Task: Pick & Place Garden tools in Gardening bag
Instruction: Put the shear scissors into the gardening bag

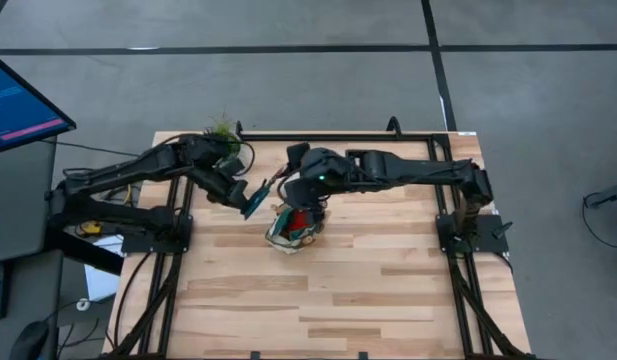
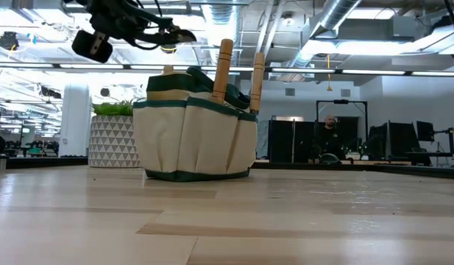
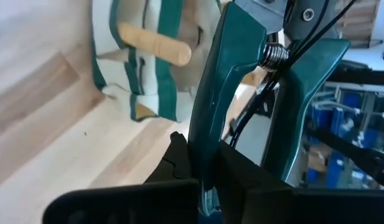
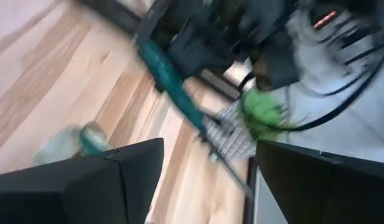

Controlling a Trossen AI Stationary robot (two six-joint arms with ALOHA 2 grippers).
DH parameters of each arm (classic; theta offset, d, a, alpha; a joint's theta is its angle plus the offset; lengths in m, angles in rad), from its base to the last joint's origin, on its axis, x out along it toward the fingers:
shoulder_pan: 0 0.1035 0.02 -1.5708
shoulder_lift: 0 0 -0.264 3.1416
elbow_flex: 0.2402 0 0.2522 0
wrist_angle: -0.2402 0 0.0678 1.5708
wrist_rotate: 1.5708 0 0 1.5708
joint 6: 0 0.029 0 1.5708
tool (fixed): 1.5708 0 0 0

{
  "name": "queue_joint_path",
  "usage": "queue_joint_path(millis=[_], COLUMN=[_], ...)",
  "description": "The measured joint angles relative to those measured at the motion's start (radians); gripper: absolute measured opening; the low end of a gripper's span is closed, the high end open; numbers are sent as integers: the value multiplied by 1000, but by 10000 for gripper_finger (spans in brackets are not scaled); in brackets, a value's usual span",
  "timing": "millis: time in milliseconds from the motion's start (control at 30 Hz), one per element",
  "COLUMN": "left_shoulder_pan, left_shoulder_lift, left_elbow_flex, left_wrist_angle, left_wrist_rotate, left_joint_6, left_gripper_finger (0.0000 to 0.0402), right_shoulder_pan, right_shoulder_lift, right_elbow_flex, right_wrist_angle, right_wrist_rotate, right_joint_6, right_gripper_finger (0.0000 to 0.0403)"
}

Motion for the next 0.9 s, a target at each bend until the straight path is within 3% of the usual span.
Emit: queue_joint_path(millis=[467,900], left_shoulder_pan=[26,26], left_shoulder_lift=[56,113], left_elbow_flex=[1,1], left_wrist_angle=[80,245], left_wrist_rotate=[148,234], left_joint_6=[-60,-240], left_gripper_finger=[3,3], right_shoulder_pan=[23,22], right_shoulder_lift=[61,61], right_elbow_flex=[63,62], right_wrist_angle=[-82,-82], right_wrist_rotate=[-15,-23], right_joint_6=[-11,-7], right_gripper_finger=[249,249])
